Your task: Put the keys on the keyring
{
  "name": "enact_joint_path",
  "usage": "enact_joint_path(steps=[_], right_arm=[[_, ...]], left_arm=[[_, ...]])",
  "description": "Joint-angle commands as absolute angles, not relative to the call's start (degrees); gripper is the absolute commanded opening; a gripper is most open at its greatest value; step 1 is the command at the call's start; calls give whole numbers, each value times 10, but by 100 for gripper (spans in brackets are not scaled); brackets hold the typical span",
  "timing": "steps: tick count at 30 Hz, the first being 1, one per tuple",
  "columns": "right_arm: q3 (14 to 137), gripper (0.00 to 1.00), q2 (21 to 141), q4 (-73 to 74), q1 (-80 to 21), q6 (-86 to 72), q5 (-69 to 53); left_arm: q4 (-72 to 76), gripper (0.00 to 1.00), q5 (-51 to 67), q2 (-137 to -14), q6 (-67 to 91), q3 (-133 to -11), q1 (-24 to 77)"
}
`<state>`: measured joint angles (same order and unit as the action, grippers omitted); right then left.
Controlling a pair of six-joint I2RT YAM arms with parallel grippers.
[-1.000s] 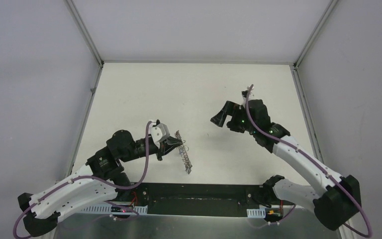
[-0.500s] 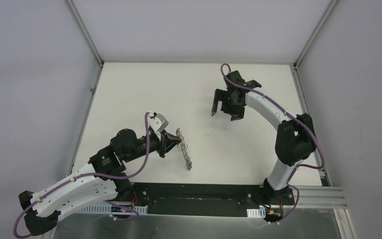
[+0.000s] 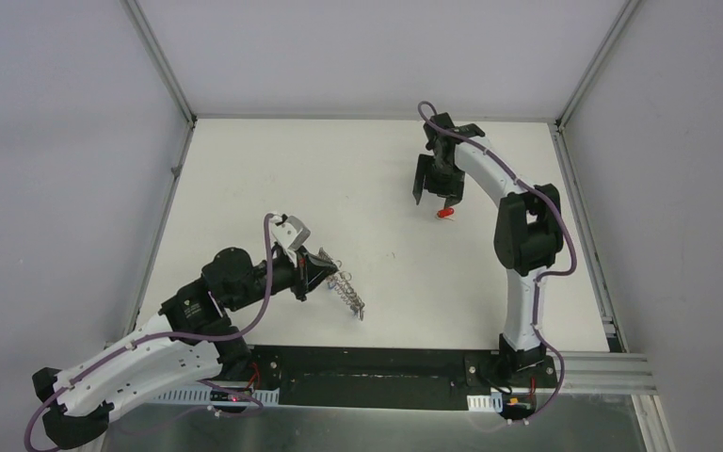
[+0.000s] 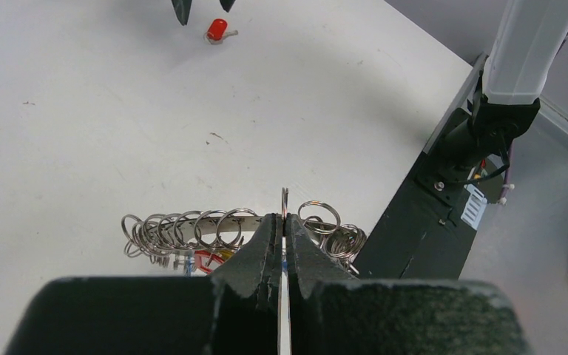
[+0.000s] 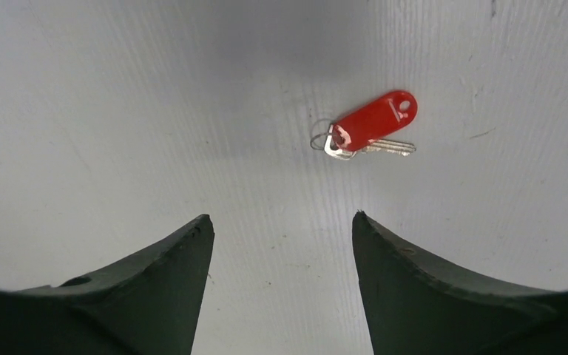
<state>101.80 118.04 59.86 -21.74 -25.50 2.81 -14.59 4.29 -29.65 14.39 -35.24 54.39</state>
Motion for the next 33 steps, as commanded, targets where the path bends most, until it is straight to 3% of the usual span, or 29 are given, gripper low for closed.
enact_joint_path(steps=[1, 7, 16, 22, 27, 29, 33], right_arm=[[1085, 68, 1215, 638, -216, -242, 46], [1109, 65, 1271, 667, -213, -245, 90], [1122, 48, 1309, 645, -210, -241, 66], [1133, 52, 1314, 637, -207, -247, 87], [1130, 49, 1322, 638, -206, -248, 85], [1122, 42, 1318, 637, -206, -247, 83], [1100, 13, 1304, 622, -206, -240, 67]], left_arm=[[-137, 0, 26, -279, 163, -374, 547], [-146, 0, 11, -258, 174, -368, 546], [-160, 0, 11, -250, 199, -364, 546], [-162, 0, 8, -250, 205, -365, 546], [-166, 0, 7, -252, 204, -369, 547], [-169, 0, 7, -252, 205, -369, 546], [-172, 0, 5, -252, 213, -369, 546]])
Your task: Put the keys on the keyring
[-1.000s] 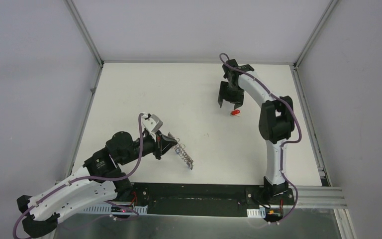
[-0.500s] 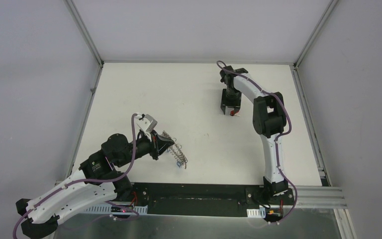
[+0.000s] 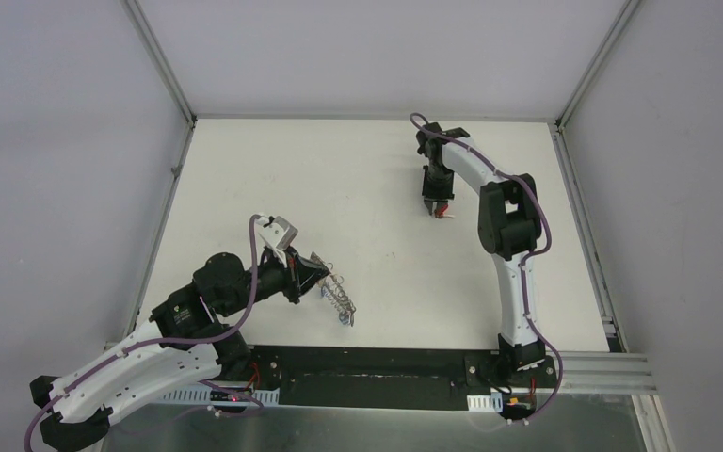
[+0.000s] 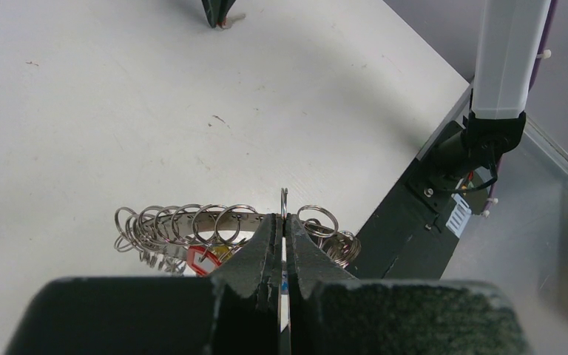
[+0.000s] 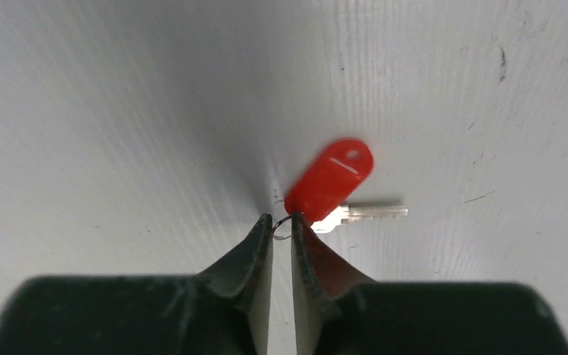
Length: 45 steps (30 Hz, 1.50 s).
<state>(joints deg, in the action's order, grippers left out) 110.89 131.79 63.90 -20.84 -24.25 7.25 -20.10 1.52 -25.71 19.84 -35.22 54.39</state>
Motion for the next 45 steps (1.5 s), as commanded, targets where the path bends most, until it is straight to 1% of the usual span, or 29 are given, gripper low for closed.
enact_joint_path(steps=[1, 2, 3, 4, 5, 11, 18, 27, 32, 35, 38, 40, 42, 45], right_arm=[[1091, 8, 1298, 618, -206, -239, 66], [1083, 5, 1293, 613, -207, -238, 66], [1075, 4, 1288, 608, -207, -239, 67], [1068, 0, 1284, 605, -207, -238, 68], [1063, 0, 1280, 605, -207, -237, 67], [1032, 0, 1246, 601, -216, -228, 57], [953, 0, 1178, 587, -240, -226, 6], [805, 0, 1063, 544, -321, -267, -150], [759, 0, 1008, 527, -334, -287, -175], [765, 6, 993, 533, -325, -274, -151], [776, 19, 1002, 537, -300, -251, -150], [789, 22, 1018, 544, -276, -236, -151], [804, 28, 1037, 551, -249, -223, -150], [831, 32, 1065, 567, -218, -203, -140]], left_arm=[[-172, 0, 3, -252, 220, -369, 547], [-172, 0, 3, -252, 226, -368, 546], [-172, 0, 3, -252, 234, -365, 547], [-172, 0, 3, -253, 237, -364, 546], [-172, 0, 4, -254, 241, -363, 546], [-176, 0, 9, -255, 247, -364, 546], [-178, 0, 9, -255, 252, -363, 547], [-187, 0, 9, -254, 267, -360, 547], [-188, 0, 8, -256, 277, -359, 546], [-189, 0, 7, -258, 281, -359, 546], [-188, 0, 6, -260, 284, -360, 546], [-188, 0, 6, -261, 286, -360, 546], [-188, 0, 4, -263, 288, -359, 546], [-188, 0, 3, -266, 295, -357, 546]])
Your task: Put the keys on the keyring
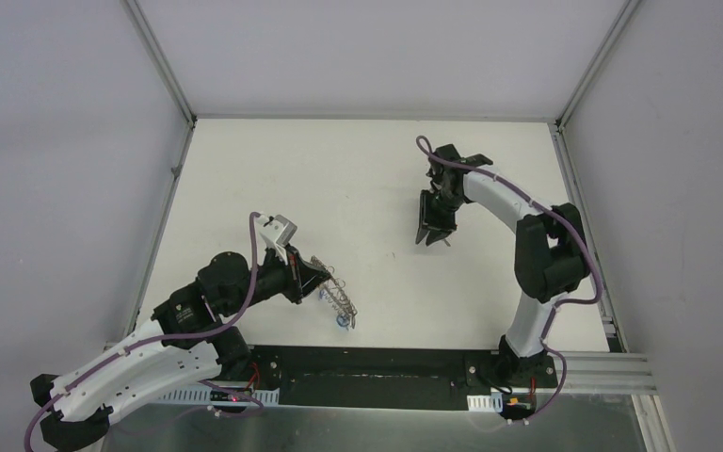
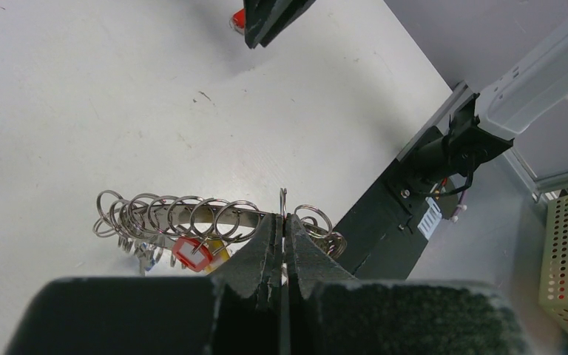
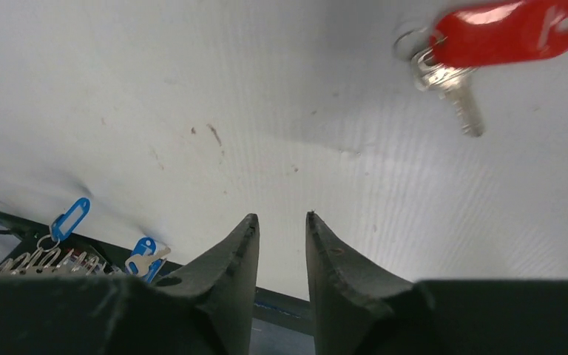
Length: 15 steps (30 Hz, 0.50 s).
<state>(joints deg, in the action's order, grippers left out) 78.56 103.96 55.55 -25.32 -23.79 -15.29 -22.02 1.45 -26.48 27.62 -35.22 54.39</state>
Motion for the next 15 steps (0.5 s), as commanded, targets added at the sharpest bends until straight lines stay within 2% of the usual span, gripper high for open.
enact_joint_path(steps=[1, 4, 9, 15], right_arm=[[842, 34, 1074, 569, -209, -198, -136], [871, 39, 1102, 576, -179, -188, -130], [932, 41, 1156, 590, -131, -183, -155], [1002, 48, 1214, 616, -106, -168, -146]], left_arm=[[-187, 0, 2, -267, 296, -357, 546], [-187, 0, 3, -272, 299, -358, 547], [-187, 0, 4, -275, 295, -359, 546], [-187, 0, 4, -273, 291, -357, 546]])
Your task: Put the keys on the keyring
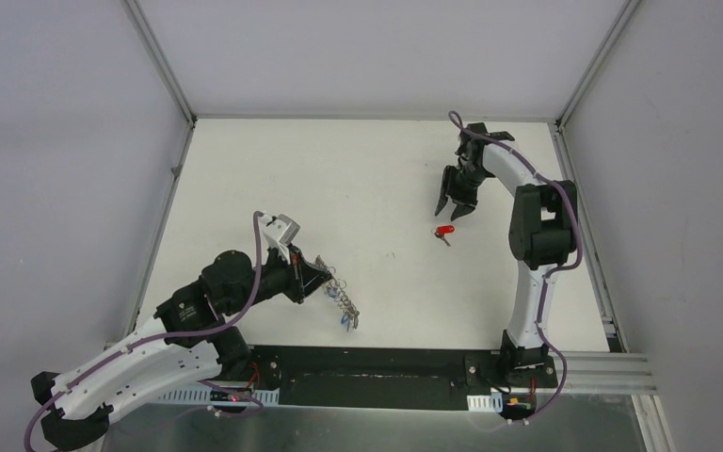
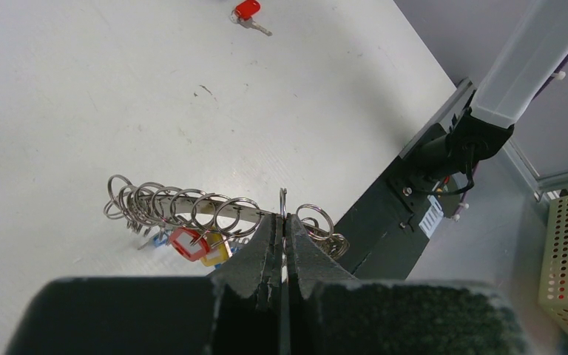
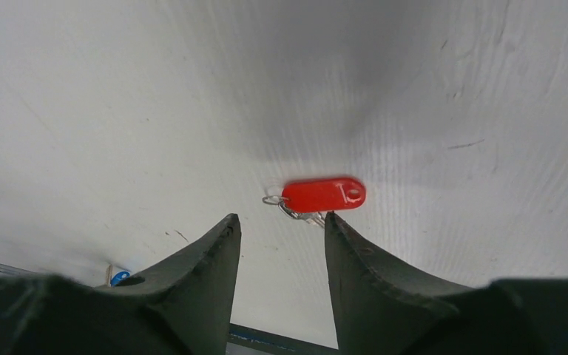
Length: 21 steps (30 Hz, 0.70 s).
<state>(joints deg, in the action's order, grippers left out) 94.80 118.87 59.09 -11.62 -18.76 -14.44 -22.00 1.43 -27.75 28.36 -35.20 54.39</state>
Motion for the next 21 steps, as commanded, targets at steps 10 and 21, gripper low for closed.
enact_joint_path(steps=[10, 21], right_arm=[[1053, 51, 1302, 625, -101, -158, -182], [771, 51, 1173, 504, -102, -213, -291]], left_arm=[[-185, 0, 4, -267, 292, -350, 546], [-177, 0, 3, -264, 289, -339, 546]])
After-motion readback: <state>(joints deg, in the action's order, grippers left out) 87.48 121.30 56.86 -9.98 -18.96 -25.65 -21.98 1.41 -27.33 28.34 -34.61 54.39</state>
